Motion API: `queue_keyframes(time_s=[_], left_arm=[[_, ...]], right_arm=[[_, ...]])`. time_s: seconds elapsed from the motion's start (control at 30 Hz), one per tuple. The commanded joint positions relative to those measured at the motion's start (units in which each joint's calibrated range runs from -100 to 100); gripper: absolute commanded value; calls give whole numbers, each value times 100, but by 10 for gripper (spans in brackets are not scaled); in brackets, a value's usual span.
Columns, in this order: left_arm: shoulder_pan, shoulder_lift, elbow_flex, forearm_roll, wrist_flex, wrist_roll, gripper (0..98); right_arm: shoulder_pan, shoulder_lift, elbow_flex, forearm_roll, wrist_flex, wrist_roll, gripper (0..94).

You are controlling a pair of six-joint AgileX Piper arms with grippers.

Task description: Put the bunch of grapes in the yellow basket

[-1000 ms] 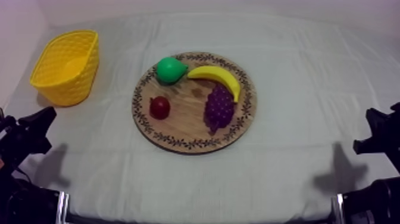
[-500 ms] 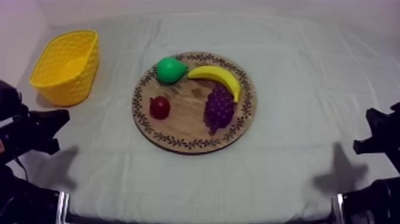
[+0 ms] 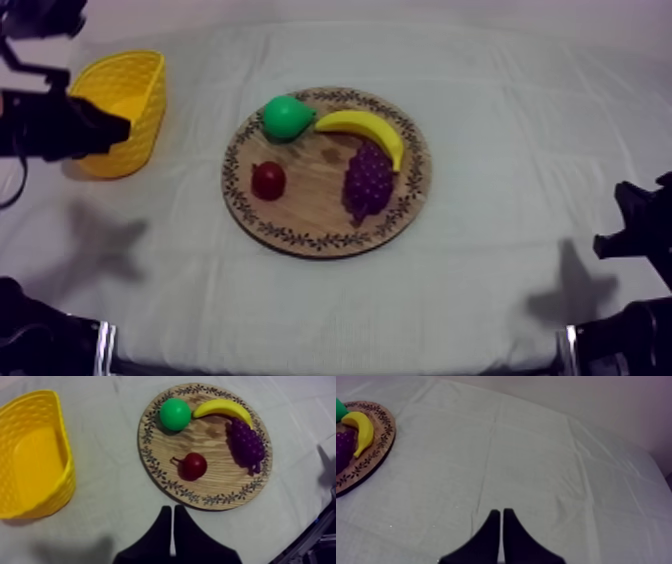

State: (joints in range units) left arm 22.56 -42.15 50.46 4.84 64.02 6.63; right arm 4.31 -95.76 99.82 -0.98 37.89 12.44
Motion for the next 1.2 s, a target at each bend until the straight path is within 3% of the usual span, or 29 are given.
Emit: queue_keyframes(time_s=[0.0, 0.13, 0.33, 0.87, 1.17], left_arm=[[41, 855, -984, 119, 494, 41, 0], [160, 1715, -1793, 249, 1071, 379, 0], [404, 2862, -2834, 240, 1804, 795, 0], [1404, 5057, -4301, 61, 2026, 1645, 0], [1872, 5880, -5582, 0, 2392, 1907, 1]], right_arm=[[-2, 0, -4, 3, 2, -1, 3], [-2, 0, -4, 3, 2, -1, 3], [-2, 0, -4, 3, 2, -1, 3], [-2, 0, -4, 3, 2, -1, 3], [-2, 0, -4, 3, 2, -1, 3]])
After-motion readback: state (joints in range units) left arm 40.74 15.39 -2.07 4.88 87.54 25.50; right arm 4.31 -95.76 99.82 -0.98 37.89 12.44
